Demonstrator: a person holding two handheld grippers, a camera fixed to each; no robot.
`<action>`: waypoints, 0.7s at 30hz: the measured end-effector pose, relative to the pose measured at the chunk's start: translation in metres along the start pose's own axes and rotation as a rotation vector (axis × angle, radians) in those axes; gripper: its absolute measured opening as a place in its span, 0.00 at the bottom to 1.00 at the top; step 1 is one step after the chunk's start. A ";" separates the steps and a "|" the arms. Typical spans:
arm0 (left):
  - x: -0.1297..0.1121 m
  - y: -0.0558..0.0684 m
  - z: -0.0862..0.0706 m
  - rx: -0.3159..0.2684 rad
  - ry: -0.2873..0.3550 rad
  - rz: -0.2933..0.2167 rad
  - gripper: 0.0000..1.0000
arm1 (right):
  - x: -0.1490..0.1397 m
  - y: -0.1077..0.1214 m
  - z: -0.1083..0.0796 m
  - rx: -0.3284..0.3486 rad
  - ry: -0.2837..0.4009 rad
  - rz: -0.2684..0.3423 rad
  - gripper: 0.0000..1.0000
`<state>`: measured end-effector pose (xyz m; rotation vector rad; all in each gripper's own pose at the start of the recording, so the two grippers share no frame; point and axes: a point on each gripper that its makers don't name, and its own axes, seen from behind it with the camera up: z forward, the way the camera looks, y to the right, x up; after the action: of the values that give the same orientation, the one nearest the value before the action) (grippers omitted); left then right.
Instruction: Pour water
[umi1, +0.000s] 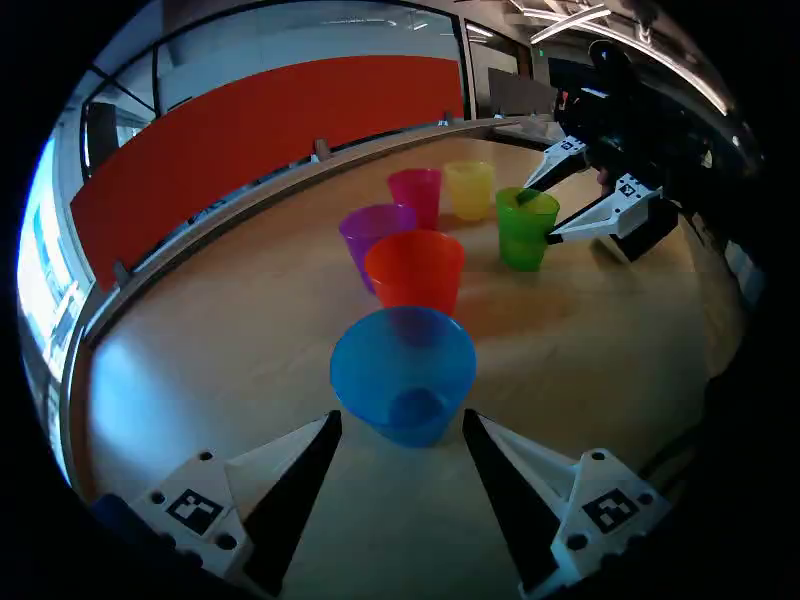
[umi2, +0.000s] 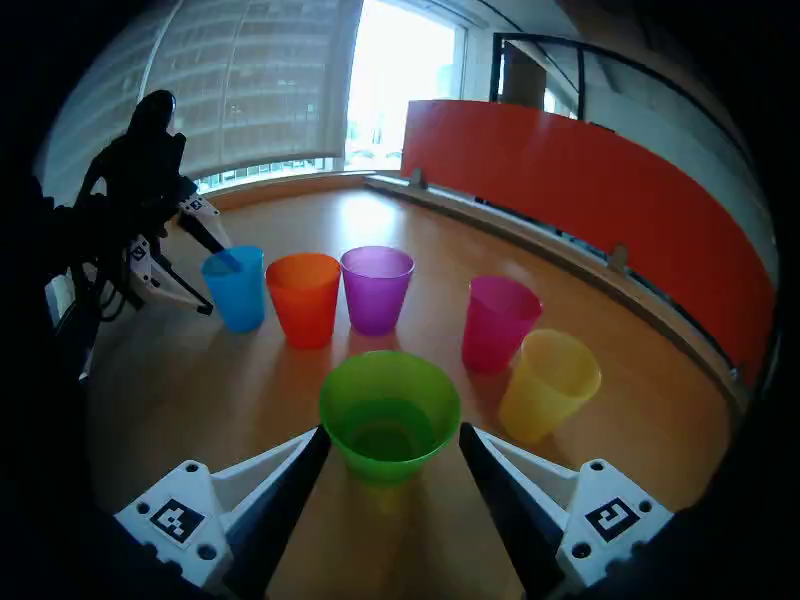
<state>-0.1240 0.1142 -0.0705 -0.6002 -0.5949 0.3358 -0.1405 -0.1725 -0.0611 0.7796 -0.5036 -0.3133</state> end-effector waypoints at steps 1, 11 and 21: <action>-0.001 0.000 -0.001 0.001 -0.001 0.000 0.90 | -0.001 0.000 -0.001 -0.002 -0.003 0.000 1.00; -0.013 -0.008 -0.013 0.035 -0.011 -0.011 0.90 | -0.013 0.004 -0.019 -0.038 -0.013 0.002 1.00; -0.023 -0.024 -0.033 0.097 -0.003 -0.044 0.90 | -0.022 0.013 -0.043 -0.096 -0.001 0.029 1.00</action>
<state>-0.1187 0.0714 -0.0872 -0.4925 -0.5901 0.3224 -0.1344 -0.1291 -0.0846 0.6790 -0.4968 -0.3088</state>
